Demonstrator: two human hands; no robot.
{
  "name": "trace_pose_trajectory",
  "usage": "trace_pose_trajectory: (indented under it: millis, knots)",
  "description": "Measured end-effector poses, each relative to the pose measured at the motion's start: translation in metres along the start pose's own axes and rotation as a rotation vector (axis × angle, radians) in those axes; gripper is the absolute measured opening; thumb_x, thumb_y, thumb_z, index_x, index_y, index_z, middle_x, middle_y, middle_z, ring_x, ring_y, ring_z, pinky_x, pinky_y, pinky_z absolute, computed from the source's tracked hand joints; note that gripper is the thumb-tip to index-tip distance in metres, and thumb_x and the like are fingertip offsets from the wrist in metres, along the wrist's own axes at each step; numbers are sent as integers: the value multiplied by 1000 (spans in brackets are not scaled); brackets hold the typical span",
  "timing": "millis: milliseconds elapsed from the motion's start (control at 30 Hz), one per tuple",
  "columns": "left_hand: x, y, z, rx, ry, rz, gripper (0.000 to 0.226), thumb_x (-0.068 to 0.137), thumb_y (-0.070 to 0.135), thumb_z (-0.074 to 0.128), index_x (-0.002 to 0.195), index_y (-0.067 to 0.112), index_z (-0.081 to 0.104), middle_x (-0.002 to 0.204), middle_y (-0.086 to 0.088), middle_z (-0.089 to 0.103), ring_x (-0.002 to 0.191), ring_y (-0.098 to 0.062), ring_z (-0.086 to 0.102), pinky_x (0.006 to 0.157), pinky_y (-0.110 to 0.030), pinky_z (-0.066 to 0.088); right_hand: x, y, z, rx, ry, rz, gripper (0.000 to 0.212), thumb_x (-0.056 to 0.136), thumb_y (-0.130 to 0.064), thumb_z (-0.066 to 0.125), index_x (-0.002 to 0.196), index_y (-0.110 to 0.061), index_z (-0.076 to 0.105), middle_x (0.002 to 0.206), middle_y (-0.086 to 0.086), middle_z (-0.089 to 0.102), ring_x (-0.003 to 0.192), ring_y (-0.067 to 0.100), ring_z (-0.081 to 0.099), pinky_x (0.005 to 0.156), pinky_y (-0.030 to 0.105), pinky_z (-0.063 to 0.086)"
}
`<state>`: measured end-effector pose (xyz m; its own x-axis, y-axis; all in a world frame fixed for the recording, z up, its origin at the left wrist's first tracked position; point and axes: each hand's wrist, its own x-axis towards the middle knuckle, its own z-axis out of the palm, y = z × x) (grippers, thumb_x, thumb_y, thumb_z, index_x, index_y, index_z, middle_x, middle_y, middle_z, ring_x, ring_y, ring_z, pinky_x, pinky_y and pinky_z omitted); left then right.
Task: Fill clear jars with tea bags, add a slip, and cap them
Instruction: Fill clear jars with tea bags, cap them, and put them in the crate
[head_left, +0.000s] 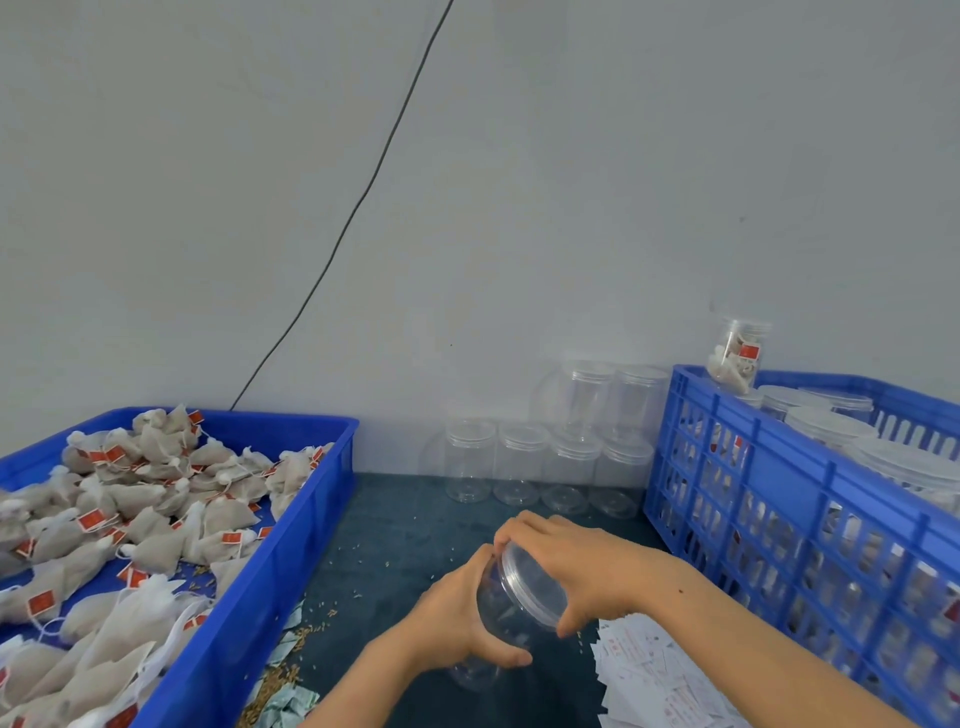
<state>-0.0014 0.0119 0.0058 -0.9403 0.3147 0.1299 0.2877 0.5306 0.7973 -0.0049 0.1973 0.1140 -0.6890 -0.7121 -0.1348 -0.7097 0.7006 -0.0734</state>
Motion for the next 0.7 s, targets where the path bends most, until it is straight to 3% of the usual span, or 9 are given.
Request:
trace_pose_trajectory:
  millis: [133, 233, 300, 367, 433, 500, 567, 633, 700]
  knots:
    - [4, -5, -1, -26, -8, -9, 88, 51, 48, 88, 125, 52, 39, 120, 25, 59, 116, -1, 54, 103, -32, 45, -1, -8, 8, -266, 125, -77, 79, 78, -4, 71, 138, -27, 25, 139, -13, 24, 128, 17, 30, 78, 34, 50]
    - [5, -11, -2, -65, -12, -9, 88, 52, 47, 90, 125, 49, 42, 122, 24, 58, 119, -1, 53, 104, -31, 44, 2, -10, 14, -467, 128, -117, 92, 73, 0, 73, 144, -21, 18, 151, -6, 16, 141, 22, 17, 104, 40, 39]
    - [3, -15, -4, -98, -21, 0, 83, 55, 40, 92, 122, 50, 44, 123, 21, 59, 121, -2, 53, 103, -26, 44, 1, -9, 19, -708, 135, -208, 96, 64, -12, 81, 140, -22, 23, 150, -7, 27, 141, 21, 28, 111, 43, 35]
    - [1, -16, -7, -110, -30, 6, 75, 57, 34, 92, 116, 50, 48, 120, 17, 61, 117, -2, 55, 98, -20, 46, -2, -2, 24, -853, 227, -262, 95, 55, -27, 85, 135, -26, 34, 143, -10, 44, 133, 19, 45, 105, 42, 43]
    - [0, -14, -10, -111, -24, 16, 73, 58, 32, 91, 115, 49, 49, 119, 16, 61, 116, -3, 56, 97, -22, 48, -3, 2, 32, -841, 283, -278, 103, 56, -26, 84, 142, -29, 29, 148, -5, 40, 138, 25, 40, 107, 45, 41]
    - [1, -13, -10, -108, -22, 18, 79, 59, 33, 91, 124, 46, 48, 124, 18, 59, 119, -2, 54, 100, -28, 48, -2, 4, 36, -659, 265, -232, 117, 65, -16, 80, 151, -36, 5, 162, 2, 5, 148, 33, 4, 116, 52, 23]
    - [1, -12, -8, -78, -17, 21, 84, 57, 39, 90, 128, 44, 45, 125, 21, 59, 120, -1, 53, 102, -31, 46, -2, 3, 37, -188, 152, -72, 122, 74, -32, 79, 143, -53, -20, 156, -9, -30, 146, 26, -21, 120, 51, 3]
    - [0, -6, -4, 1, -10, 22, 83, 52, 47, 88, 121, 50, 43, 117, 25, 60, 111, 1, 57, 96, -31, 50, -2, -5, 35, 251, 100, 96, 104, 77, -67, 62, 135, -63, -24, 157, -15, -23, 149, 25, 7, 117, 52, 20]
    - [0, 0, -1, 62, -8, 12, 78, 50, 53, 85, 114, 51, 41, 109, 28, 60, 103, 2, 60, 91, -31, 52, 1, -9, 31, 300, 127, 224, 79, 84, -78, 33, 143, -54, -13, 159, -4, 10, 134, 28, 42, 105, 43, 39]
